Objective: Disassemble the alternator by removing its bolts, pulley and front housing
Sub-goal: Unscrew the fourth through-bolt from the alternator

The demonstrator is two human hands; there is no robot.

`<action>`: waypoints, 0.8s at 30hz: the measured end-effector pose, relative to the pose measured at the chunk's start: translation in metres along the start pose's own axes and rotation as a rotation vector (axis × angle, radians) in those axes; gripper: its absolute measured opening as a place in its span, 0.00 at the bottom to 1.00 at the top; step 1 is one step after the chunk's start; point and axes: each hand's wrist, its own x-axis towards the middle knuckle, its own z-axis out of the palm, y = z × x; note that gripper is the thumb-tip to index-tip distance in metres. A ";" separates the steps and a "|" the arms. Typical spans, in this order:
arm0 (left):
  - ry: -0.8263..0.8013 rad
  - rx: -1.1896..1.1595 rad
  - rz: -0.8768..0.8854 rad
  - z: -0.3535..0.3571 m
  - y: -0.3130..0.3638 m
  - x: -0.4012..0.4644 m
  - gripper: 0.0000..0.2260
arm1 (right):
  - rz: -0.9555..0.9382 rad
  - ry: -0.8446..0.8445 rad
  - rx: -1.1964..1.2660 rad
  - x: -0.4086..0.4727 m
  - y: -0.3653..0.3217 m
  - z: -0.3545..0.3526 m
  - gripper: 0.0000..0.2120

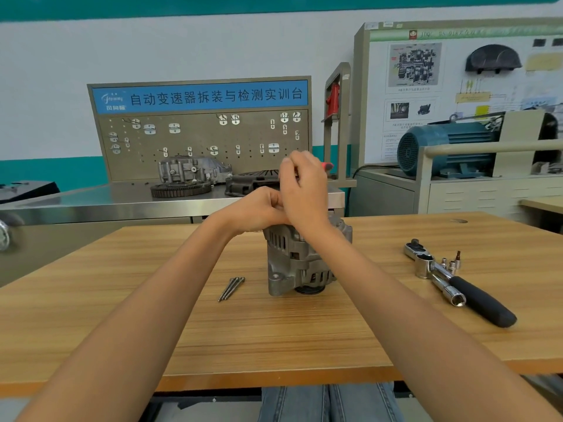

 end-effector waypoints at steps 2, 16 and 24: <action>0.045 0.045 0.017 0.002 0.002 0.001 0.04 | -0.056 0.021 -0.351 -0.001 0.001 -0.003 0.07; 0.032 0.135 0.042 0.002 0.004 -0.001 0.09 | -0.136 -0.116 -0.866 -0.001 -0.004 -0.010 0.13; -0.052 -0.007 -0.018 0.001 0.005 -0.001 0.04 | 0.219 -0.272 0.162 0.017 0.000 -0.023 0.11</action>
